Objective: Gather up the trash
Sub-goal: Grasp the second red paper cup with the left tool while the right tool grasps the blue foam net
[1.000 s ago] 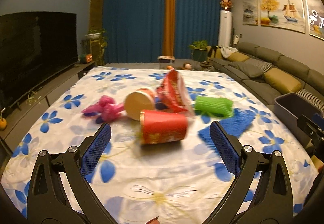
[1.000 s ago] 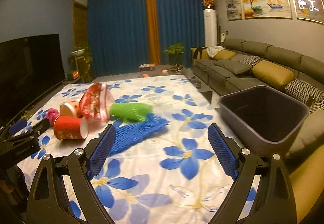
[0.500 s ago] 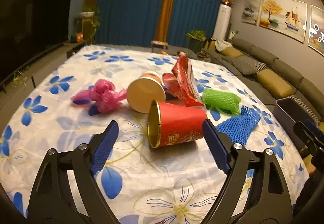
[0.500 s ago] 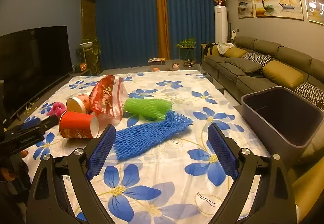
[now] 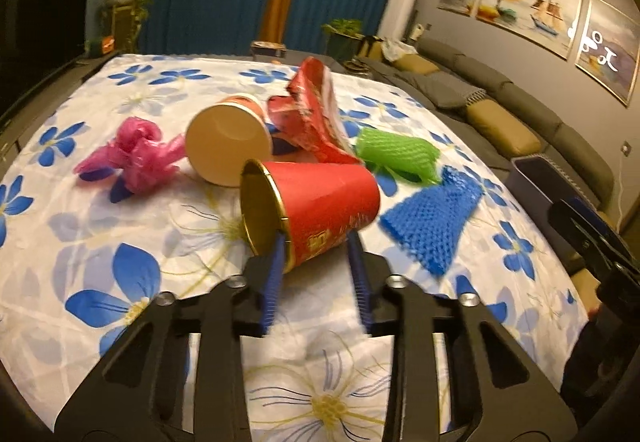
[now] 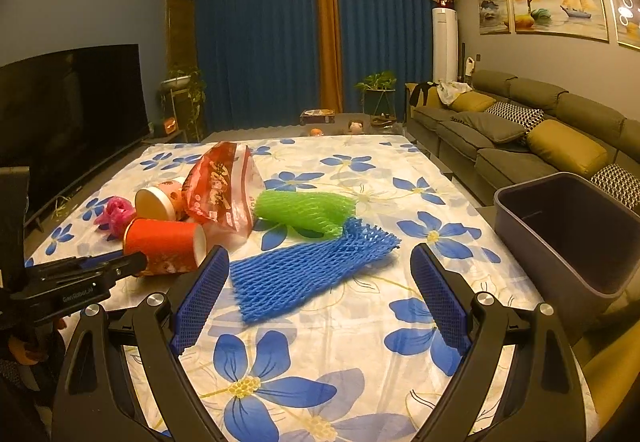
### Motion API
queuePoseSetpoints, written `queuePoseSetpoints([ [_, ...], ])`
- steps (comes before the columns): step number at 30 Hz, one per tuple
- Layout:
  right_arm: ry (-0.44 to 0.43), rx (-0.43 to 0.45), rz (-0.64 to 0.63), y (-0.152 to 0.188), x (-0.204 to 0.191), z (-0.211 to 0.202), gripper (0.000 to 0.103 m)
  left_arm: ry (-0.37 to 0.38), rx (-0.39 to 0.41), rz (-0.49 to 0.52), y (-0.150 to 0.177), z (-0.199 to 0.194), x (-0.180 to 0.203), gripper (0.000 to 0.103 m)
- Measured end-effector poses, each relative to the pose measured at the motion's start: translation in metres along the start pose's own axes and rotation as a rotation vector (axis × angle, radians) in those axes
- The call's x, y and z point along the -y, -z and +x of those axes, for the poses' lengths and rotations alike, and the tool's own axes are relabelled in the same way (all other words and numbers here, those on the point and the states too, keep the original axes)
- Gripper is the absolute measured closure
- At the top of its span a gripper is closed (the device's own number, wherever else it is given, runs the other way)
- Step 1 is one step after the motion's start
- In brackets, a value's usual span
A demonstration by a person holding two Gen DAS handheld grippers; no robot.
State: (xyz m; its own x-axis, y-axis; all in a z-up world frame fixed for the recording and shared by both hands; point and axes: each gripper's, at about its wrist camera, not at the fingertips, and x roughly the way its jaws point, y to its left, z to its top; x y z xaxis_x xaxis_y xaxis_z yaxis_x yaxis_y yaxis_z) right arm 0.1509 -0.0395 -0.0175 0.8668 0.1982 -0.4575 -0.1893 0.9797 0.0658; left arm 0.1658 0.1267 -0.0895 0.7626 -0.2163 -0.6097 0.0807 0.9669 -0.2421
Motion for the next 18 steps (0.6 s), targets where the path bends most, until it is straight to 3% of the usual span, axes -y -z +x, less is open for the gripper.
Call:
queuePoseSetpoints([
  [7,-0.004,-0.010,-0.005,0.001,-0.003,0.005,0.014,0.023,-0.013,0.039,0.004,0.001,0.013,0.097],
  [11,-0.003,-0.024,-0.010,0.003,-0.006,0.009,0.014,0.022,-0.010,0.040,0.006,0.001,0.017,0.101],
  [18,0.006,-0.080,-0.031,0.006,-0.008,0.031,0.014,0.004,0.064,0.025,0.007,-0.020,0.022,0.101],
])
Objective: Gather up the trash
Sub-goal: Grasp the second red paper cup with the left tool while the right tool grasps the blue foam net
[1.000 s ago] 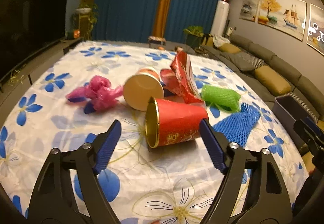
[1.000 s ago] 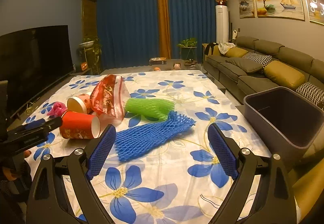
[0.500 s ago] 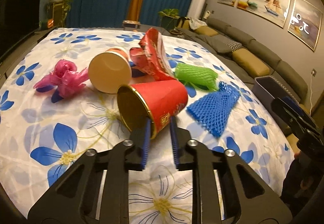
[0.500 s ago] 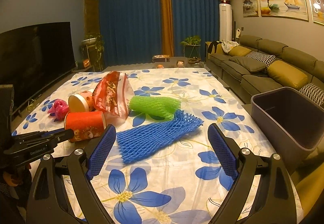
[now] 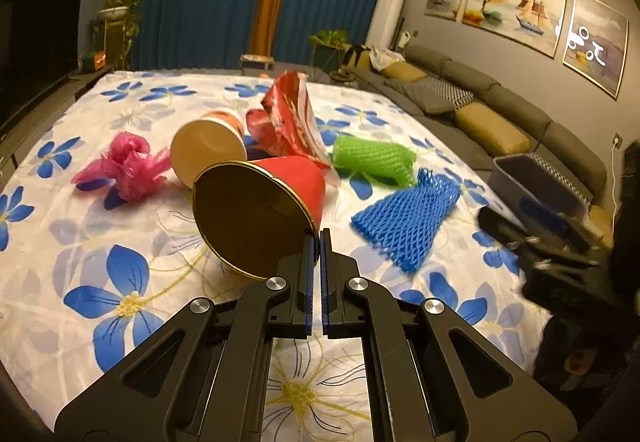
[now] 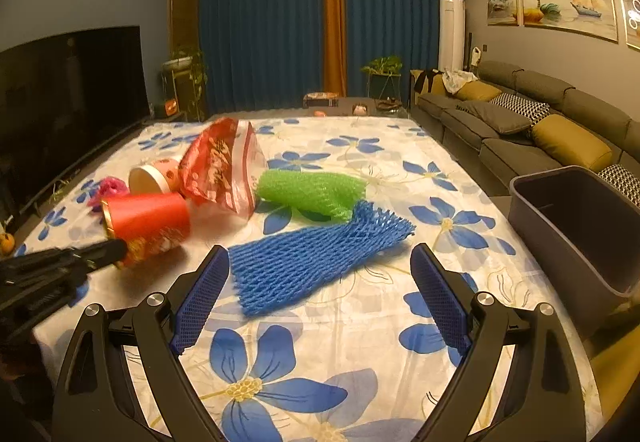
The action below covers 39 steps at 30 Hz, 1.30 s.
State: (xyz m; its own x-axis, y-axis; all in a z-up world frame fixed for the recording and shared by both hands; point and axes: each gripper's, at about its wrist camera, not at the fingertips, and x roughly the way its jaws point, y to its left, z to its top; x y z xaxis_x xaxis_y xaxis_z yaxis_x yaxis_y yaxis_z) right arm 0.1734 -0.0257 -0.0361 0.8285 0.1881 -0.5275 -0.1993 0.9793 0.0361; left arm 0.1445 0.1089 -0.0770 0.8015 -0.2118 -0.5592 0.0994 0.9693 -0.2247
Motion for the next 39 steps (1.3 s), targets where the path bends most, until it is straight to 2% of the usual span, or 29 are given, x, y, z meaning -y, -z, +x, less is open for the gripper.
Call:
queuePoseSetpoints([
  [6,0.000,-0.075,-0.012,-0.004,-0.001,0.028,0.014,-0.037,0.074,-0.005,0.000,-0.027,0.005,0.101],
  [12,0.008,-0.139,-0.036,-0.010,-0.003,0.055,0.014,-0.051,0.109,-0.023,0.001,-0.046,0.004,0.101],
  [21,0.015,-0.221,-0.044,-0.014,-0.002,0.085,0.014,-0.054,0.128,-0.021,0.000,-0.056,0.004,0.101],
  [29,0.012,-0.330,-0.050,-0.009,-0.001,0.106,0.014,-0.051,0.121,-0.020,0.001,-0.056,0.005,0.101],
  [34,-0.014,-0.360,-0.047,-0.006,-0.001,0.113,0.020,-0.052,0.124,-0.019,0.001,-0.058,0.007,0.101],
  [39,-0.060,-0.360,-0.043,-0.006,-0.002,0.114,0.033,-0.050,0.124,-0.017,0.001,-0.059,0.008,0.101],
])
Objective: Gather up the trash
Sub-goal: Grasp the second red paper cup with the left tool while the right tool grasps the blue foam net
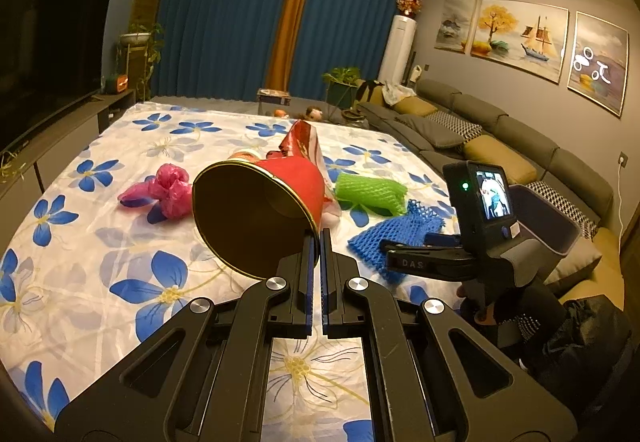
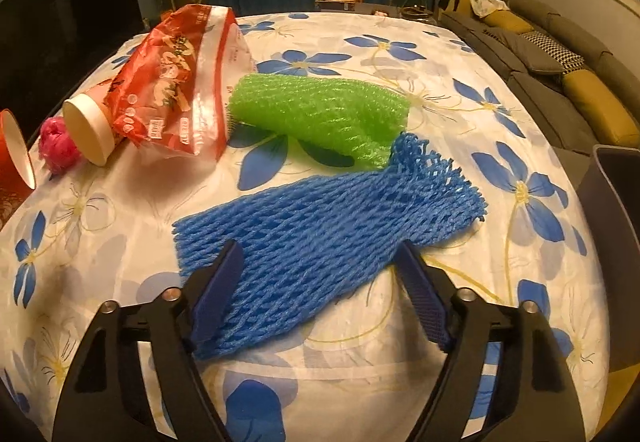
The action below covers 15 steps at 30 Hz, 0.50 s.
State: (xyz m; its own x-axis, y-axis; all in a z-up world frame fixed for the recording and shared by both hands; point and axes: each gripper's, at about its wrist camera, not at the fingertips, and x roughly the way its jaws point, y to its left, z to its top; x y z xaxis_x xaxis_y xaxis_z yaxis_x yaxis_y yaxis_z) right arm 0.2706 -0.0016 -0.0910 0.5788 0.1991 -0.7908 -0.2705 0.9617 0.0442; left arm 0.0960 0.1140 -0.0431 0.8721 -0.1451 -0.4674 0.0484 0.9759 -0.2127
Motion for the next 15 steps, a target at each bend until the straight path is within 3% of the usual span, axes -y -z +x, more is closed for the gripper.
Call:
queuePoseSetpoints([
  [3,-0.025,0.006,-0.008,0.001,-0.002,-0.002,0.045,0.002,0.003,0.006,0.000,-0.002,0.001,0.101],
  [8,-0.084,0.016,-0.039,0.005,-0.012,-0.008,0.081,-0.001,0.008,0.012,0.000,-0.008,0.004,0.101],
  [10,-0.098,0.022,-0.040,0.006,-0.014,-0.010,0.089,-0.004,0.011,0.017,0.000,-0.010,0.005,0.101],
  [15,-0.088,0.063,-0.032,0.013,-0.012,-0.025,0.090,-0.010,0.013,0.022,0.000,-0.013,0.007,0.101],
])
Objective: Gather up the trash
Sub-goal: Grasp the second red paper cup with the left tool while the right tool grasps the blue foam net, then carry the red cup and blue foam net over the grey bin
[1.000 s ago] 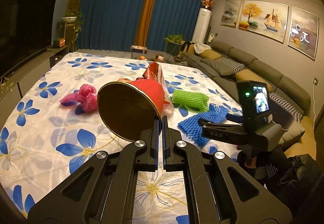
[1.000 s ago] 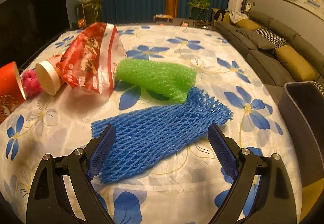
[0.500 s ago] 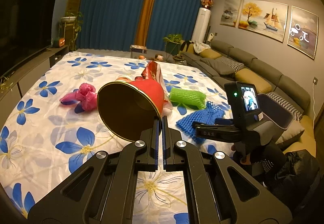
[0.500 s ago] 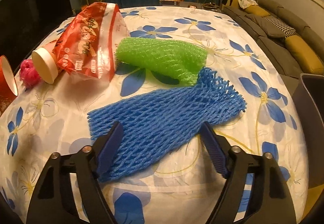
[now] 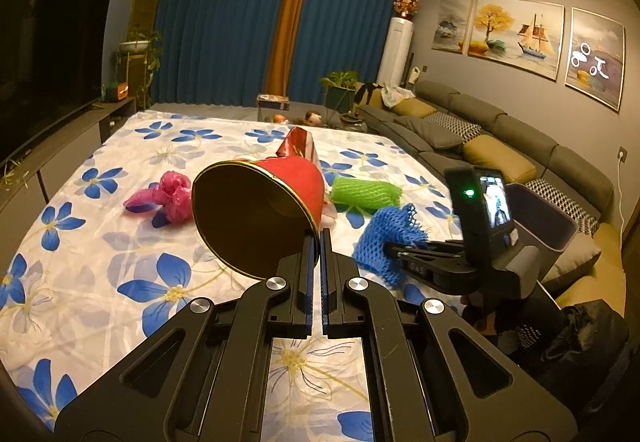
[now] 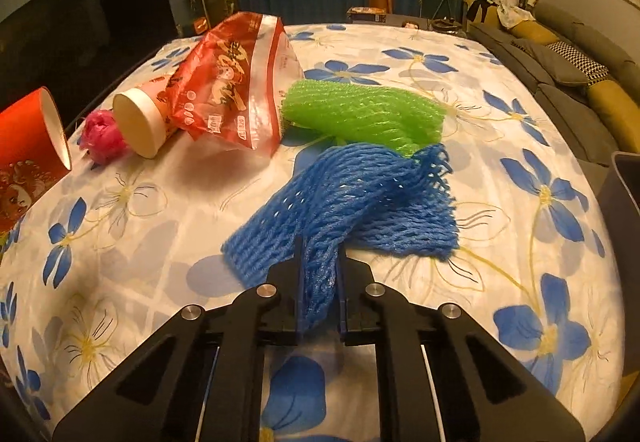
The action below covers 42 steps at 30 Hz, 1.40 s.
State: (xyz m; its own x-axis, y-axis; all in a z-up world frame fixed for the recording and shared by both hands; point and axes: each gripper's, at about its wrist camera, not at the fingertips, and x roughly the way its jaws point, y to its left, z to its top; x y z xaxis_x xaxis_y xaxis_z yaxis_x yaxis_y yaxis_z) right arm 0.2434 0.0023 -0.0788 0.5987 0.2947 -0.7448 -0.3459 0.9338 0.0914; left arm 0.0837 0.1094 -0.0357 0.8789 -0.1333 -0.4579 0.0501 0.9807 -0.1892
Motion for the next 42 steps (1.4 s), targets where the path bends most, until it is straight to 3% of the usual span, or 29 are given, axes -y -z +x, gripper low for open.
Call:
queuePoseSetpoints([
  [20,0.015,0.228,0.039,0.008,0.030,-0.094,0.090,0.034,0.012,0.064,-0.006,0.004,0.040,0.101],
  [42,0.087,0.319,0.125,0.023,0.096,-0.139,0.090,0.120,0.009,0.160,-0.018,0.032,0.109,0.101],
])
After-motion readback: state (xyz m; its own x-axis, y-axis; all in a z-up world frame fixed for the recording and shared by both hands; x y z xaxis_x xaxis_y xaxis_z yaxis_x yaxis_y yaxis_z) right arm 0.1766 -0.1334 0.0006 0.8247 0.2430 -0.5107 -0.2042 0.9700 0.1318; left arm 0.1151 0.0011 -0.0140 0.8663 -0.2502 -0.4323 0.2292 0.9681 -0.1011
